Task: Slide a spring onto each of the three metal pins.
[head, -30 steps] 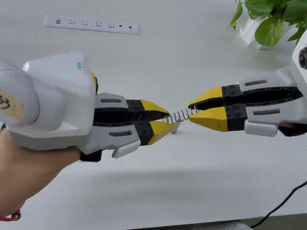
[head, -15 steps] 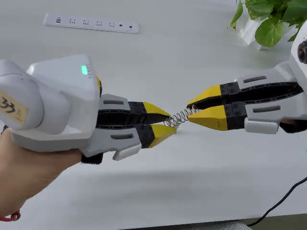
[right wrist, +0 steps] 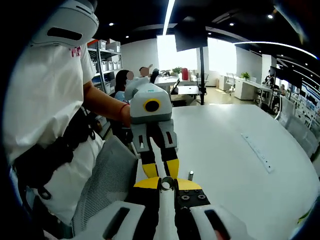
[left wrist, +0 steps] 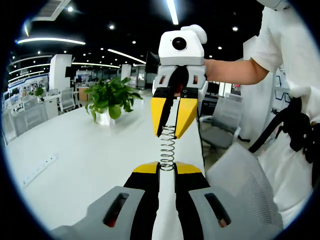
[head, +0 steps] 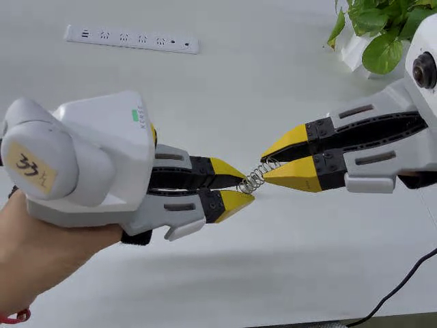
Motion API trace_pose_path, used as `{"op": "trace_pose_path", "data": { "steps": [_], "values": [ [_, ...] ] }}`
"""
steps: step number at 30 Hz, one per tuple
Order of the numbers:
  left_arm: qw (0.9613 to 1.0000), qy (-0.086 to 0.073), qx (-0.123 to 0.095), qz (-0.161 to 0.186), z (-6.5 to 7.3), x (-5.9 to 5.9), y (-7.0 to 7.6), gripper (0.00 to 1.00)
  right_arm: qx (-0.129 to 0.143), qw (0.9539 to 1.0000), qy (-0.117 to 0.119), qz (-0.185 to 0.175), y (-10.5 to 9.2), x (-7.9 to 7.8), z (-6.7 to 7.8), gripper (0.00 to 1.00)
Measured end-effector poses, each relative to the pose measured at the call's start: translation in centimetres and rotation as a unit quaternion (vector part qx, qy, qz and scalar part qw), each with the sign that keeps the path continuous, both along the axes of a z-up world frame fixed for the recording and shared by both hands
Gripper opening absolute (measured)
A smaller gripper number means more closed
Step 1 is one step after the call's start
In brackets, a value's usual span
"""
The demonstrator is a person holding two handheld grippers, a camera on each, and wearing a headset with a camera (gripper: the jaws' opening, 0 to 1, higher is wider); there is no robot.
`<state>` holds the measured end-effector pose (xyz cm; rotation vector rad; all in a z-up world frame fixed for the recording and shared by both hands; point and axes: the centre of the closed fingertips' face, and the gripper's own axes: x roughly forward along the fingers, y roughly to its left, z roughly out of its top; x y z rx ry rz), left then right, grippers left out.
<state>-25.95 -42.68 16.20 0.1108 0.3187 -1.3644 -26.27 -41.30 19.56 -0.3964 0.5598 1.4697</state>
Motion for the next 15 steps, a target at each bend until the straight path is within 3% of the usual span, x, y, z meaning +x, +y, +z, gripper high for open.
{"op": "trace_pose_path", "data": {
  "steps": [15],
  "values": [
    [1.0000,0.001,-0.003,-0.002,-0.09,0.02,-0.14,0.07,-0.028,0.9990,-0.020,0.031,0.35,0.00,-0.20,0.06]
  ]
}}
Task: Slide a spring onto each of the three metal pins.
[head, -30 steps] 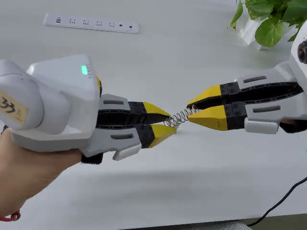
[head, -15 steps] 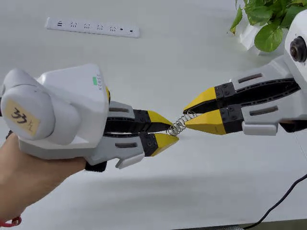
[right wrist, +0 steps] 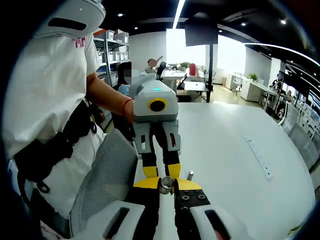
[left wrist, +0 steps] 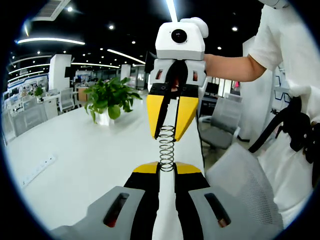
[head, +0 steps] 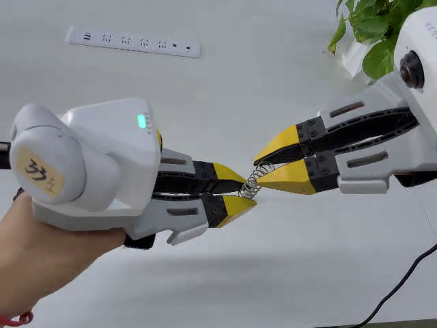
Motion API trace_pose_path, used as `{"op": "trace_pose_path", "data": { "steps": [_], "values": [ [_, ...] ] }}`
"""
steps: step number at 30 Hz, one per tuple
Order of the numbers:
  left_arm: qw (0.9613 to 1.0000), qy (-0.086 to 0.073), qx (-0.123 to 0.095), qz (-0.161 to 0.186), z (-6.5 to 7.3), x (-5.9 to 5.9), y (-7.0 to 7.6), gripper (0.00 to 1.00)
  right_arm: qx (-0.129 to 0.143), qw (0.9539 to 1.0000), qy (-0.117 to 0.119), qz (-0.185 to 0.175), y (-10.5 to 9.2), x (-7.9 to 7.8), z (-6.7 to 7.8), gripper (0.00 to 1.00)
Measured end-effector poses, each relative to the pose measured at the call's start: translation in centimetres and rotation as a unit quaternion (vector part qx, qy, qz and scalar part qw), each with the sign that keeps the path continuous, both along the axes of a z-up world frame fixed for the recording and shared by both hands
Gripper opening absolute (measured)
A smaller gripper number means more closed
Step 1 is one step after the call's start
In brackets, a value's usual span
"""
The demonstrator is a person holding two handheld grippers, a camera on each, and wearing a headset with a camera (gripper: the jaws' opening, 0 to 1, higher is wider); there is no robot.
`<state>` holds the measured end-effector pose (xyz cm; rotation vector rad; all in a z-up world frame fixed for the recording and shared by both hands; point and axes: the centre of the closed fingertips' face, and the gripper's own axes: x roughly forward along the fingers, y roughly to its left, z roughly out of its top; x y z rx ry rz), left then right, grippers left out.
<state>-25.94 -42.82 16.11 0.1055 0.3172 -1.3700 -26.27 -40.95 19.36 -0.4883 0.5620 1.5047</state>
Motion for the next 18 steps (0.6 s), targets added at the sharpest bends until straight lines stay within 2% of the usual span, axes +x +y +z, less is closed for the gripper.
{"op": "trace_pose_path", "data": {
  "steps": [11,15,18],
  "values": [
    [0.9999,0.009,-0.012,0.005,-0.11,-0.11,-0.03,0.06,-0.016,0.9999,0.000,0.006,-0.05,-0.14,-0.23,0.07],
    [0.9998,0.010,-0.018,0.007,0.08,-0.07,-0.07,0.06,-0.037,0.9991,0.001,0.017,-0.14,-0.30,-0.45,0.13],
    [0.9998,0.009,-0.016,0.008,-0.03,0.03,-0.10,0.06,-0.061,0.9974,-0.009,0.036,-0.30,-0.29,-0.60,0.13]
  ]
}}
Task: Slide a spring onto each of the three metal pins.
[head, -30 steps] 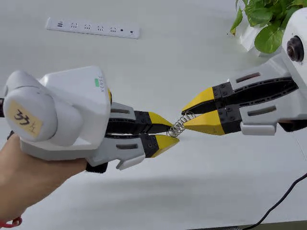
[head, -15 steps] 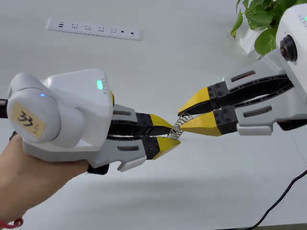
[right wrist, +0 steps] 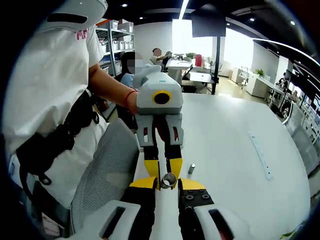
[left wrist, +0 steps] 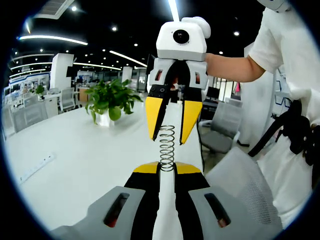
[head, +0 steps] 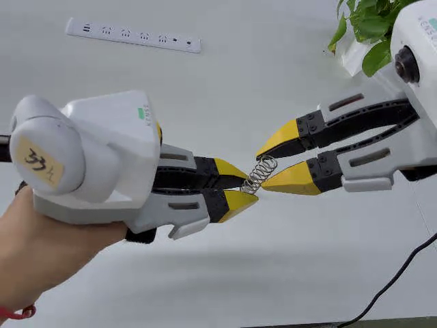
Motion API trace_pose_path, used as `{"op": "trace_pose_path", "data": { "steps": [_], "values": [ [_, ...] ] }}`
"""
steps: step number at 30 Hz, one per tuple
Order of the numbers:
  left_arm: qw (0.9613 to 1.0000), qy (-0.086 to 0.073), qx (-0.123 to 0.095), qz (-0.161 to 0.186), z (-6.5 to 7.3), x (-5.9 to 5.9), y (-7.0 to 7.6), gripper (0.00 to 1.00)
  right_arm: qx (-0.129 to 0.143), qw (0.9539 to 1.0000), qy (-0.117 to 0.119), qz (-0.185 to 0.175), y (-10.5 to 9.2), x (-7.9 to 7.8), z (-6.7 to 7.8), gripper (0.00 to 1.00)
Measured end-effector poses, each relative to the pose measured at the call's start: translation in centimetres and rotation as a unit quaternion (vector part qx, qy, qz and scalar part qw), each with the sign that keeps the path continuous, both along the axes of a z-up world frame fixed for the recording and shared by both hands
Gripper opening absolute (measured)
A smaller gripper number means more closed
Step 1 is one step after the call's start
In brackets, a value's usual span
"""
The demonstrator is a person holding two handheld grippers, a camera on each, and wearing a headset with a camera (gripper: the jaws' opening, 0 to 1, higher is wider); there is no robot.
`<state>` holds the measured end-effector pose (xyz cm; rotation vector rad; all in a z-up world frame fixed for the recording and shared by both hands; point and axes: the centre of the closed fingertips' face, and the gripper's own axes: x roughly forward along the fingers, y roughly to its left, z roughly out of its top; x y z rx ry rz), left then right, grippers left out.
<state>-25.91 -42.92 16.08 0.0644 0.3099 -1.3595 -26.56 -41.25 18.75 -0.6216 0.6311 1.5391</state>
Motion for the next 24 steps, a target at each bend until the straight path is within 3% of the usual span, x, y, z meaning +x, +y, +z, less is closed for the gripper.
{"op": "trace_pose_path", "data": {
  "steps": [4,8,11,24],
  "values": [
    [1.0000,0.001,0.002,0.001,-0.1,0.0,-0.2,0.06,-0.032,0.9990,-0.004,0.032,0.1,-0.3,-0.3,0.13],
    [1.0000,0.000,0.005,-0.003,-0.2,-0.2,-0.4,0.06,-0.077,0.9942,-0.019,0.073,0.0,-0.4,-1.0,0.13],
    [1.0000,-0.001,0.005,-0.005,-0.2,-0.3,-0.5,0.06,-0.095,0.9908,-0.021,0.094,0.0,-0.6,-1.4,0.12],
    [0.9999,-0.001,0.007,-0.008,-0.4,-0.3,-0.6,0.06,-0.144,0.9785,-0.022,0.146,-0.3,-0.7,-2.2,0.08]
  ]
}}
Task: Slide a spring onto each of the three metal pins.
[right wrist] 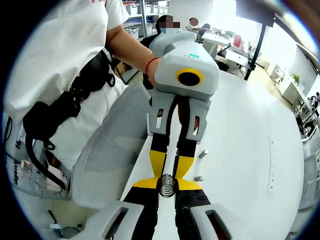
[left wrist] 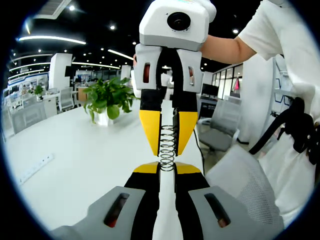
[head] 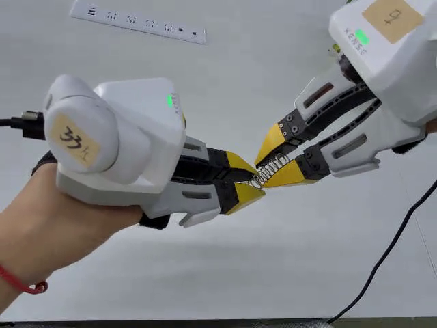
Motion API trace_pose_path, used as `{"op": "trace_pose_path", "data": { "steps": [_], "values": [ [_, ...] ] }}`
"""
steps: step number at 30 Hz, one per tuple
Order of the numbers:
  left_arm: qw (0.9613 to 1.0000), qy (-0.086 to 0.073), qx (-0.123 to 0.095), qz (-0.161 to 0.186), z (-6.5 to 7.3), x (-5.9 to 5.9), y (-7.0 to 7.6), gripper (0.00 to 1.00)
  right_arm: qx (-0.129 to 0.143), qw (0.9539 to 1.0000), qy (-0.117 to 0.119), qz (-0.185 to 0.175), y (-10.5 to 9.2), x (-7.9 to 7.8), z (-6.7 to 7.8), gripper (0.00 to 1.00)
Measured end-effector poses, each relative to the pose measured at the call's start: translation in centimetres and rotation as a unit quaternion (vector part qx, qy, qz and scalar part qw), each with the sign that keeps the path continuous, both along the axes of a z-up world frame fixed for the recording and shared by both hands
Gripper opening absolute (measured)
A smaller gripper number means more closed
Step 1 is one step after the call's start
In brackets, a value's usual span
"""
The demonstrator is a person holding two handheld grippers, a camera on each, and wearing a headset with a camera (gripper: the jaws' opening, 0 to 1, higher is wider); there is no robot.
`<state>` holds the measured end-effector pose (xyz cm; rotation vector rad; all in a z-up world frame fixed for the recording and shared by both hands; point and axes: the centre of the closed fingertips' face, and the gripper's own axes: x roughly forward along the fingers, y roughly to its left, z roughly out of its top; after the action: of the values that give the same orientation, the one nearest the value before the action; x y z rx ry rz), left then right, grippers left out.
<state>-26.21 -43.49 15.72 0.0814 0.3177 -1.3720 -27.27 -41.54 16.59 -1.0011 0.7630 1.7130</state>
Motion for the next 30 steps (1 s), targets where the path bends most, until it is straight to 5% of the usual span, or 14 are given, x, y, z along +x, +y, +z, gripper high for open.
{"op": "trace_pose_path", "data": {
  "steps": [30],
  "values": [
    [1.0000,-0.003,-0.004,0.003,-0.06,0.18,0.31,0.07,-0.020,0.9998,0.003,-0.006,-0.04,0.16,-0.21,0.07]
  ]
}}
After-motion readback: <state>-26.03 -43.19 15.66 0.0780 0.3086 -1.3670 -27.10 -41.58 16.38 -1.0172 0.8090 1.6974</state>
